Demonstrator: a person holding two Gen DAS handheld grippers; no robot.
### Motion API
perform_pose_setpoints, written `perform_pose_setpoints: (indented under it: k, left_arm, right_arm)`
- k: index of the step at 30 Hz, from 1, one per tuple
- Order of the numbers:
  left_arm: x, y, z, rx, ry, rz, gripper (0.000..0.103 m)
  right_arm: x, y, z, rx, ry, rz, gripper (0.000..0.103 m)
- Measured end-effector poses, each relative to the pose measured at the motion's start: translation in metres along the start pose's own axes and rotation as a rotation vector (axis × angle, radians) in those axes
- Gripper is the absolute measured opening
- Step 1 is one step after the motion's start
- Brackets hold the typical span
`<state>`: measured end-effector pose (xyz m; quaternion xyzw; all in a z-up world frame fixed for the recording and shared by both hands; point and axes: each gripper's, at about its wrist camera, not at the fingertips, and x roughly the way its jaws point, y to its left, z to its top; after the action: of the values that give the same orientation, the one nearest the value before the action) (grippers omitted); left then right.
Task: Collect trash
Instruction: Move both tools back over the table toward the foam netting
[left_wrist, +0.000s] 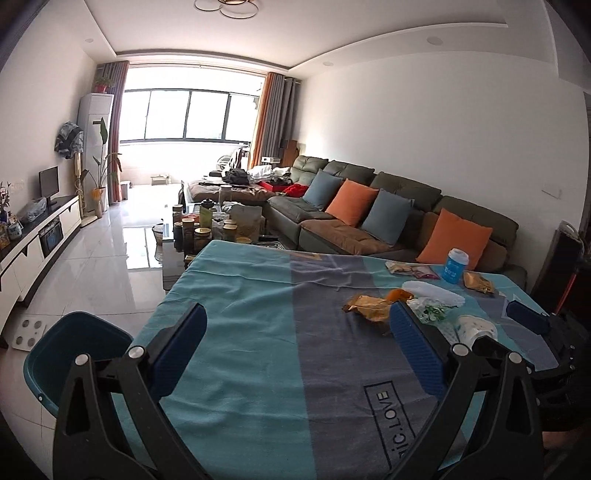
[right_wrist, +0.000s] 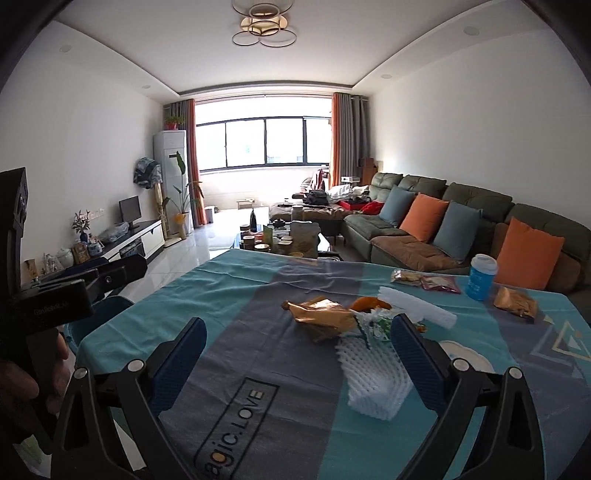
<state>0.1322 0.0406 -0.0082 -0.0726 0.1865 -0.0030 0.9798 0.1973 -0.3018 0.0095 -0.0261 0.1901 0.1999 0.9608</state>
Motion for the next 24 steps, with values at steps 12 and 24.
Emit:
perform_pose_setpoints:
  k: [12, 24]
  left_arm:
    - [0.018, -0.010, -0.009, 0.007, 0.056, -0.093, 0.097]
    - [0.056, -0.036, -0.011, 0.072, 0.119, -0.139, 0.097]
  right_arm:
    - [-0.006, -0.033, -0.025, 0.051, 0.055, -0.122, 0.096]
    - [0.022, -0.041, -0.034, 0.065, 0.127, -0.134, 0.096]
